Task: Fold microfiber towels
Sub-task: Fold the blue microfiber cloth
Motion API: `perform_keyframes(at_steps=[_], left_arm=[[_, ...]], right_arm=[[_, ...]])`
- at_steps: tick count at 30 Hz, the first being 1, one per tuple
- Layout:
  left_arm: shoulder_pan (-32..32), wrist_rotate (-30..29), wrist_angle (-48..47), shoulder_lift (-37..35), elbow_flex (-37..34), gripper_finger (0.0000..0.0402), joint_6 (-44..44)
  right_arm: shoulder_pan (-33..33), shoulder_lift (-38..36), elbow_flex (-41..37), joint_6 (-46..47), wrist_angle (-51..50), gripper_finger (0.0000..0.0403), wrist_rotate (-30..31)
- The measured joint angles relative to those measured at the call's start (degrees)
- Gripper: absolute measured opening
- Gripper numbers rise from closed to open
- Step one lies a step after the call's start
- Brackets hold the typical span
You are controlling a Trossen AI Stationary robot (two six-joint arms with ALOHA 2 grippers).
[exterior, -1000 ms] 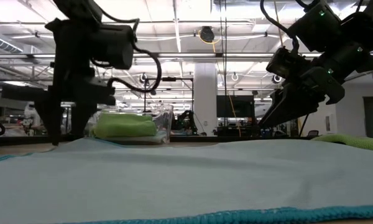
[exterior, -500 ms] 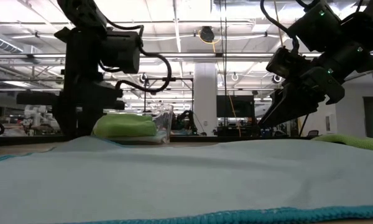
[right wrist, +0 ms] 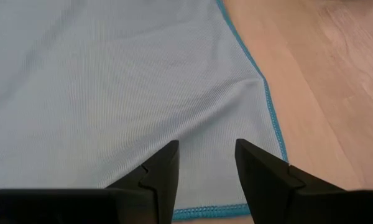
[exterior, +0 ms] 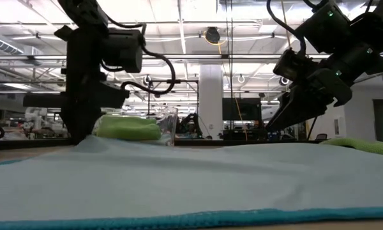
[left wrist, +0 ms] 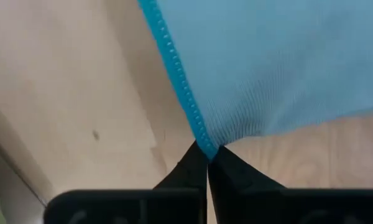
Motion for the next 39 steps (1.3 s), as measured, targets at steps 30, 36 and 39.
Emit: perform_keyframes(at_steps=[30,36,39], left_arm=[[-6.0,-3.2,-6.5,-3.2,2.0,0.0005,-19.1],[-6.0,-3.1,-6.5,-3.2,2.0,0.0004,-19.1],[-6.1,-2.7,-6.5,-3.2,2.0,0.0004,-19.1]], right_arm=[[-23.5,0.7,1.0,14.0,-4.8,0.0232,-16.9],[-21.3,2.9,1.0,-2.0,-4.7,0.0223,-18.1],[-20.4,4.5,1.0,-6.7,-3.8,0.0214,-18.0]])
